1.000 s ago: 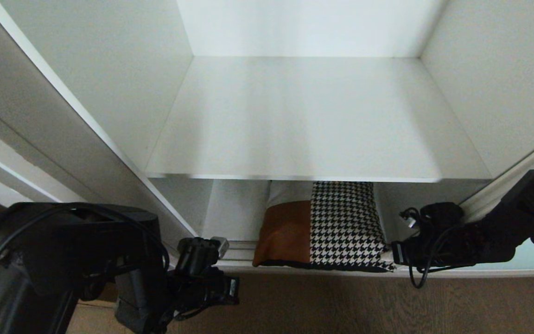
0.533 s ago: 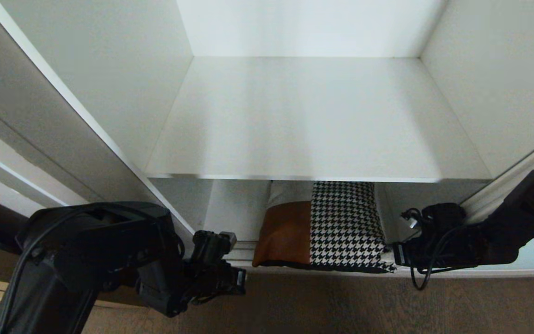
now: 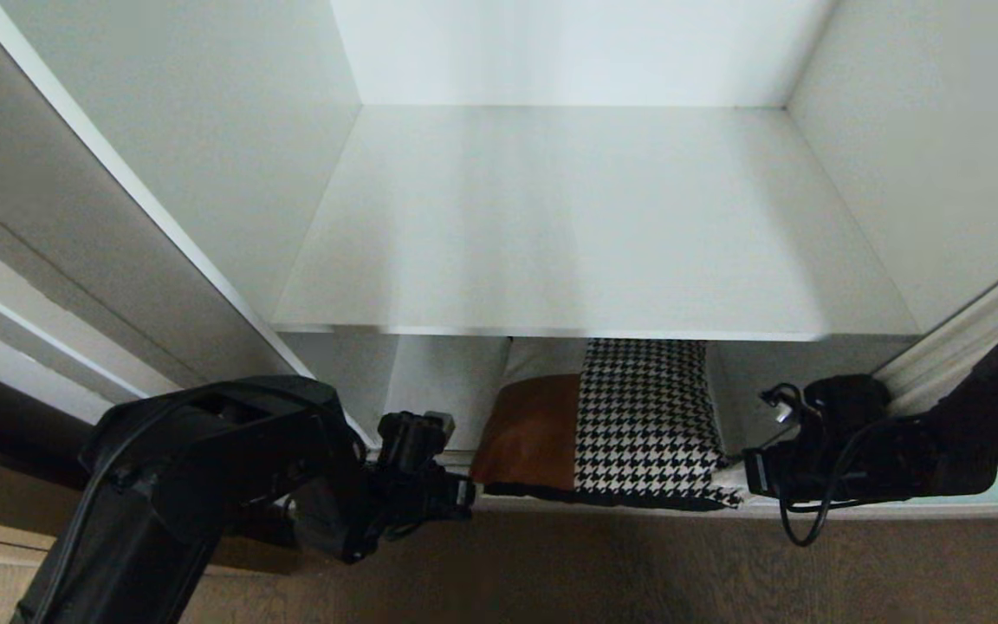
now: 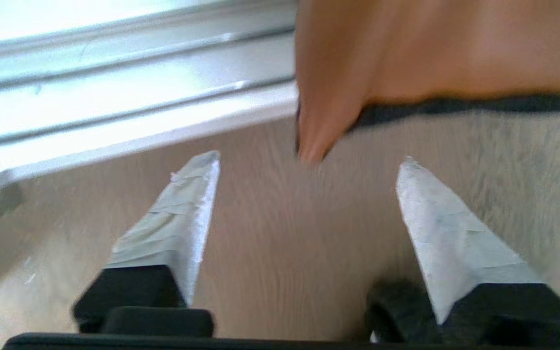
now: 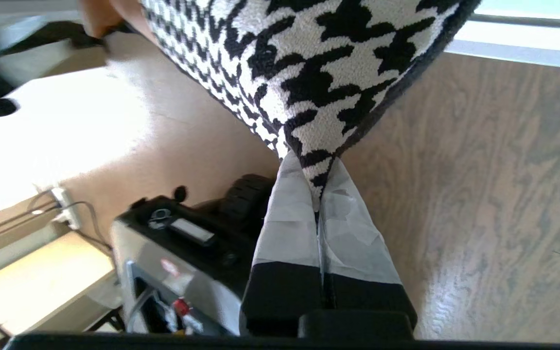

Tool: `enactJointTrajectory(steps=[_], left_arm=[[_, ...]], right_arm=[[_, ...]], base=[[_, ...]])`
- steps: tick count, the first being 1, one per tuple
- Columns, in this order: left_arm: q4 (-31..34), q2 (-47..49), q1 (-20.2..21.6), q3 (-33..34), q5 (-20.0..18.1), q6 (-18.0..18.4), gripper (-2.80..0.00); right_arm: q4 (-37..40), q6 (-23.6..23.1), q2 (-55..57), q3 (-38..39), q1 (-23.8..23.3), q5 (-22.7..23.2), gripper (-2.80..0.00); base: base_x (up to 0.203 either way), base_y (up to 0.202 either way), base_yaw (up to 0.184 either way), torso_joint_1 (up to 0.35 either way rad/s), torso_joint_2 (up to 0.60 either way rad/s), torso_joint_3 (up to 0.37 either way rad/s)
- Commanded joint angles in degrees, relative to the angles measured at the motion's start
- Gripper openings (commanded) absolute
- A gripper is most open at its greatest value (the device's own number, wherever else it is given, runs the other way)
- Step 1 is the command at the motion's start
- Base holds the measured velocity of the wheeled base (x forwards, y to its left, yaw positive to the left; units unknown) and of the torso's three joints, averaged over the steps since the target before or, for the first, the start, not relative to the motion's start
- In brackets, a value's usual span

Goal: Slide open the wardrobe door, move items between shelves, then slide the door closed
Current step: Place the pillow on the higher shelf

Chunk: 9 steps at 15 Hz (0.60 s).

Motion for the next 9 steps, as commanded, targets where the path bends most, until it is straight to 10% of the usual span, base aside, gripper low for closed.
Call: enactJointTrajectory(steps=[1, 9], left_arm=[[0.1, 0.9, -0.7, -2.5, -0.2, -0.7, 0.0], [7.9, 3.0, -2.5, -10.8, -0.3, -2.6, 0.0]], right_arm=[[0.0, 0.1, -2.7, 1.1, -1.0, 2.7, -2.8], [-0.3, 0.7, -2.7, 1.3, -1.6, 4.1, -2.8]], base=[[0.0, 0.0, 0.0, 0.0, 0.0, 0.0], [0.0, 0.0, 0.0, 0.0, 0.0, 0.0]])
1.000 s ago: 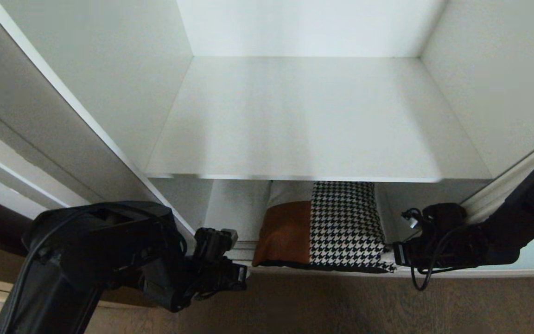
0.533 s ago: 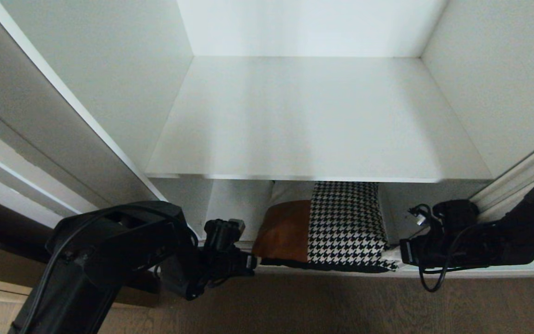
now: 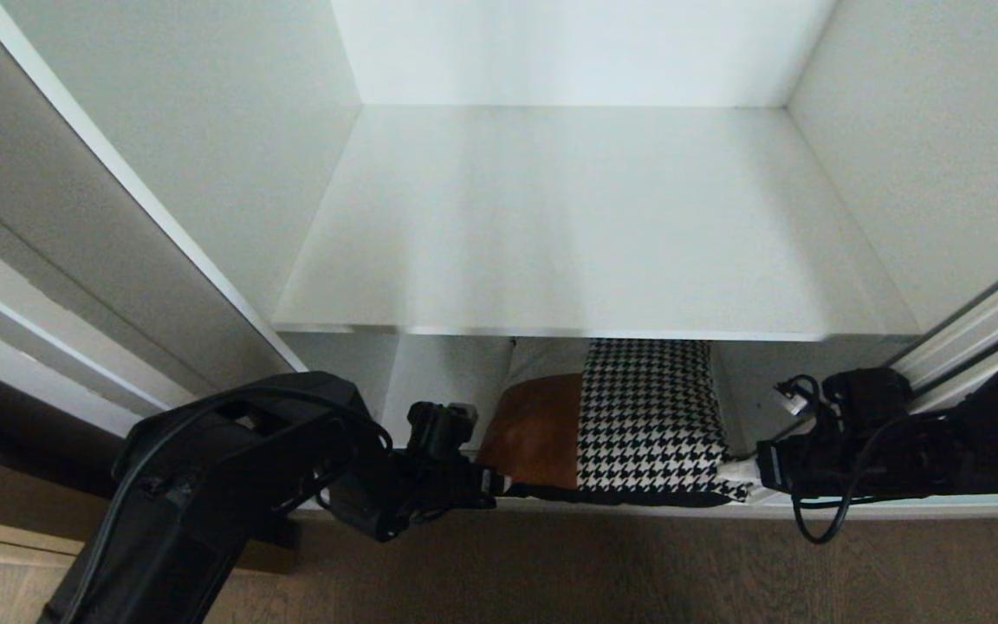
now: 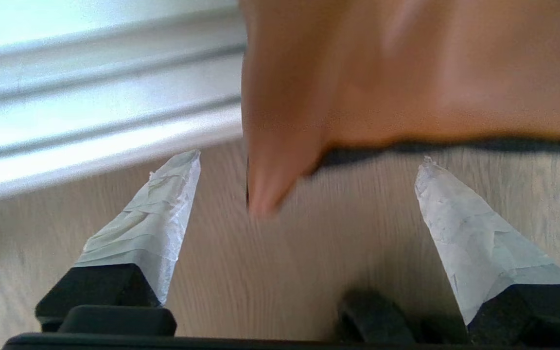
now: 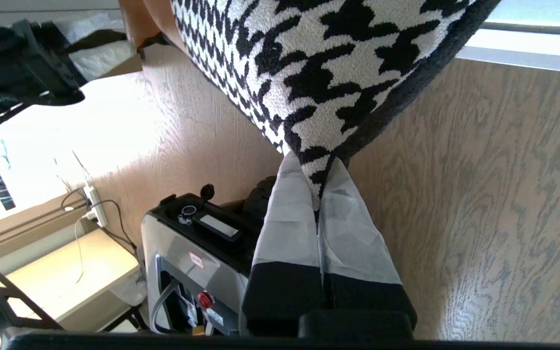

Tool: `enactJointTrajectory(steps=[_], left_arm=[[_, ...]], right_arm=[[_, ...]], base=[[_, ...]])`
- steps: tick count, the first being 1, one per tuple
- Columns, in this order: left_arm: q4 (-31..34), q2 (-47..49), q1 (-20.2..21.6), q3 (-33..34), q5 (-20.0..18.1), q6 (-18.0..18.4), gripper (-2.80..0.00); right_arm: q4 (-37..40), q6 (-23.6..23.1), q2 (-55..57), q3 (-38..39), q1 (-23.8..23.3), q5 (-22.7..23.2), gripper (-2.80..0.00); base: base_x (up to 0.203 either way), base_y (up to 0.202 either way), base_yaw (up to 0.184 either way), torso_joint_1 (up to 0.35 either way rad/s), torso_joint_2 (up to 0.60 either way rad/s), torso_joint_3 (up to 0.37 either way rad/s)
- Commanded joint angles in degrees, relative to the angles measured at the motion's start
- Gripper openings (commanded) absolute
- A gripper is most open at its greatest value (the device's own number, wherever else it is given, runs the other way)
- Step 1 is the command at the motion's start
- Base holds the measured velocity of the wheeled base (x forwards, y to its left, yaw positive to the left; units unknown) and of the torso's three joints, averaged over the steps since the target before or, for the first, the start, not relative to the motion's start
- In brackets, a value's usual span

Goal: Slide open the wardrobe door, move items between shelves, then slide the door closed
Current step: Place the pillow on the higher shelf

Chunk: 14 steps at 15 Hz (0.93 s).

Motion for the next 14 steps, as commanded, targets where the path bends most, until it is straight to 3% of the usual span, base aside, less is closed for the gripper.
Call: enactJointTrajectory(steps=[1, 4, 6, 11, 14], left_arm=[[-0.6, 1.8, 0.0, -3.7, 0.1, 0.2, 0.0], [-0.9, 3.7, 0.0, -6.9, -0.4, 0.9, 0.0], [-1.0, 5.4, -0.1, -9.0, -1.0, 4.3, 0.0], [-0.2, 6.1, 0.1, -10.3, -8.7, 9.4, 0.0], [1.2, 6.4, 0.3, -11.8, -10.6, 10.4, 0.0]], right_arm=[[-0.2, 0.0, 0.2, -0.1, 0.0, 0.2, -2.8], [-0.2, 0.0, 0.1, -0.1, -0.3, 0.2, -2.8], [-0.2, 0.0, 0.2, 0.0, -0.3, 0.2, -2.8], [-0.2, 0.0, 0.1, 0.5, -0.4, 0.2, -2.8], [-0.2, -0.1, 0.0, 0.5, -0.4, 0.2, -2.8]], base=[[0.0, 0.0, 0.0, 0.0, 0.0, 0.0], [0.0, 0.0, 0.0, 0.0, 0.0, 0.0], [0.0, 0.0, 0.0, 0.0, 0.0, 0.0], [0.0, 0.0, 0.0, 0.0, 0.0, 0.0], [0.0, 0.0, 0.0, 0.0, 0.0, 0.0]])
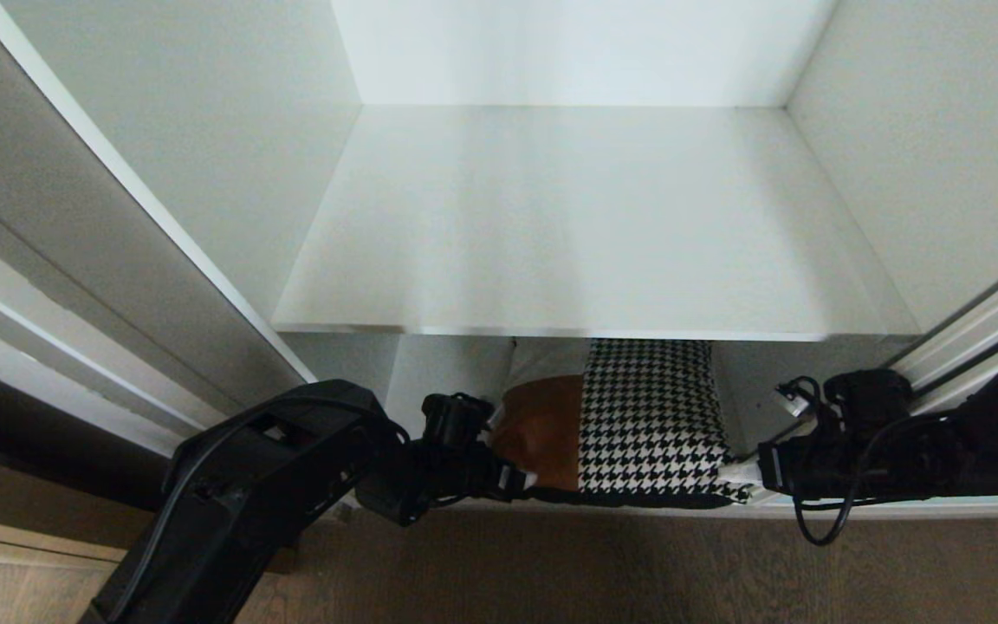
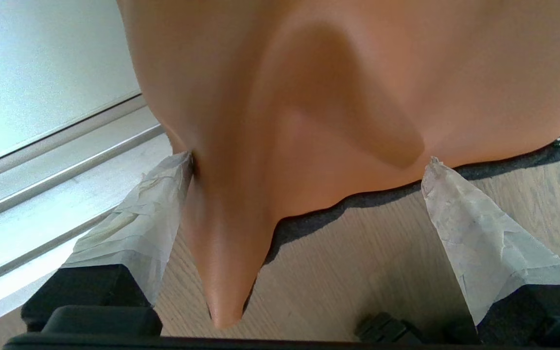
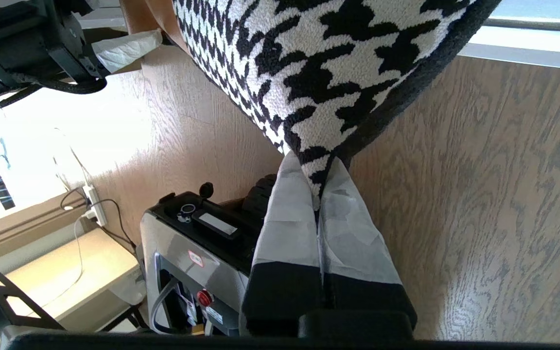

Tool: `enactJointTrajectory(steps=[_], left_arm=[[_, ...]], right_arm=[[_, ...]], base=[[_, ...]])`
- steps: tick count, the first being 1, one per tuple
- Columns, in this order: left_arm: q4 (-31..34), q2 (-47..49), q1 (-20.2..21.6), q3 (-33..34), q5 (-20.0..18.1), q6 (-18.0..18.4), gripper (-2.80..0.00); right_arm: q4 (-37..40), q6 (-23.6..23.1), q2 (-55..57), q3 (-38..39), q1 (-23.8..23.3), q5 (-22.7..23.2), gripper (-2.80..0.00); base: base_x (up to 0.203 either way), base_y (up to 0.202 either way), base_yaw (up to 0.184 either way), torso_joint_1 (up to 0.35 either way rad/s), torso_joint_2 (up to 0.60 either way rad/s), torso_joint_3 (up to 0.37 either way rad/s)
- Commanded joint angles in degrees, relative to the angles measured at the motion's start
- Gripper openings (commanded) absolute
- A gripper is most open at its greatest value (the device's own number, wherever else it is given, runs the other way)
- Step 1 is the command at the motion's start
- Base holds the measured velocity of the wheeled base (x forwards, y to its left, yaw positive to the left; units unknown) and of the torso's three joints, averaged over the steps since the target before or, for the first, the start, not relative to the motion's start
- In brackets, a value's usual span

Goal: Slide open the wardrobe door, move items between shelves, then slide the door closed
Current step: Place the pillow on the higher shelf

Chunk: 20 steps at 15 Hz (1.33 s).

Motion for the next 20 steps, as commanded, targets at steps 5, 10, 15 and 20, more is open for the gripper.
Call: enactJointTrajectory(steps=[5, 10, 15, 20], left_arm=[[3.3, -0.4, 0.9, -0.2, -0.9, 3.3, 0.0], [12.6, 1.7, 2.7, -9.7, -1.7, 4.5, 0.0], [16.0, 2.6, 2.7, -13.0, -3.0, 5.3, 0.0], [15.7, 2.7, 2.7, -13.2, -3.4, 5.0, 0.0]], right_arm=[[-0.1, 0.1, 0.2, -0.2, -0.1, 0.2, -2.8], [-0.2, 0.1, -0.1, 0.0, -0.1, 0.2, -2.8], [-0.2, 0.1, -0.2, 0.1, -0.2, 0.2, -2.8], [-0.2, 0.1, -0.2, 0.0, -0.2, 0.2, -2.8]], base=[[0.0, 0.0, 0.0, 0.0, 0.0, 0.0], [0.0, 0.0, 0.0, 0.0, 0.0, 0.0], [0.0, 0.0, 0.0, 0.0, 0.0, 0.0], [0.0, 0.0, 0.0, 0.0, 0.0, 0.0]])
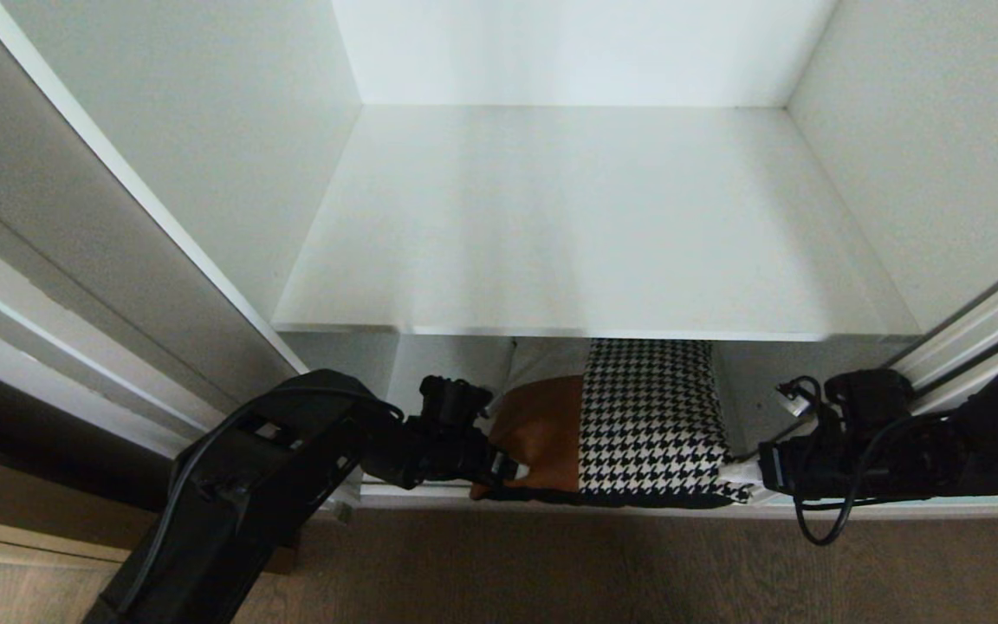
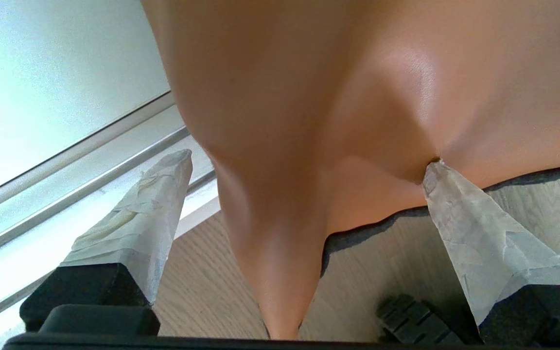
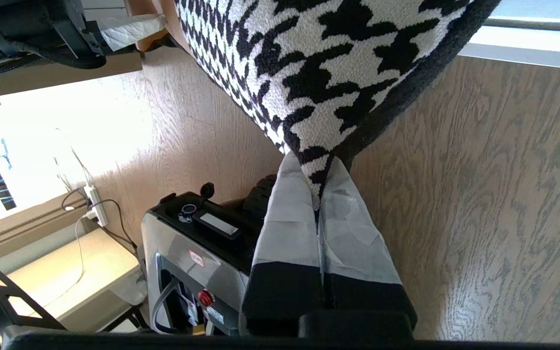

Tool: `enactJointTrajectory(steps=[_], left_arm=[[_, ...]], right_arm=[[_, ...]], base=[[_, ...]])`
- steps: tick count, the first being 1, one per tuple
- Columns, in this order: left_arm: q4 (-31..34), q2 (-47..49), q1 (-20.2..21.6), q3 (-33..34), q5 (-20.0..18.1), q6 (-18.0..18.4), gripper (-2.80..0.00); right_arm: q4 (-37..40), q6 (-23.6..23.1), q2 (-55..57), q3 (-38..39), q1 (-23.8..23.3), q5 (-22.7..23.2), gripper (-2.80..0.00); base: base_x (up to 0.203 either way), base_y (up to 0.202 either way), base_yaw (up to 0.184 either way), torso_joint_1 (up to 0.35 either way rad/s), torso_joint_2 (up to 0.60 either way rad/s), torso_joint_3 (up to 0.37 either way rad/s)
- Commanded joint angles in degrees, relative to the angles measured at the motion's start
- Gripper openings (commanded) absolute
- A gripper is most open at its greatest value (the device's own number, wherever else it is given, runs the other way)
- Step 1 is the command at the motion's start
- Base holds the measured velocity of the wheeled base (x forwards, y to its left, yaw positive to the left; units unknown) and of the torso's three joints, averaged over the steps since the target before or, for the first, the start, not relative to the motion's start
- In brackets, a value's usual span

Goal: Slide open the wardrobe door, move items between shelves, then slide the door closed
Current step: Place the pillow on the higher shelf

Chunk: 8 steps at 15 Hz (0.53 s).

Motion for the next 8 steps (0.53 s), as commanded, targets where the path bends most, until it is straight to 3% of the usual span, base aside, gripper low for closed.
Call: enactJointTrajectory(steps=[1, 7, 8], left_arm=[[-0.2, 0.1, -0.1, -0.4, -0.3, 0.0, 0.0], [0.3, 0.7, -1.1, -1.8, -2.0, -0.3, 0.0], [0.4, 0.7, -1.1, -1.8, -2.0, -0.4, -2.8]], right_arm=[[-0.2, 0.0, 0.0, 0.0, 0.0, 0.2, -2.8], [-0.2, 0.0, -0.1, 0.0, -0.1, 0.2, -2.8], [-0.2, 0.0, -0.1, 0.0, -0.1, 0.2, -2.8]], base=[[0.0, 0.0, 0.0, 0.0, 0.0, 0.0], [0.0, 0.0, 0.0, 0.0, 0.0, 0.0], [0.0, 0.0, 0.0, 0.0, 0.0, 0.0]])
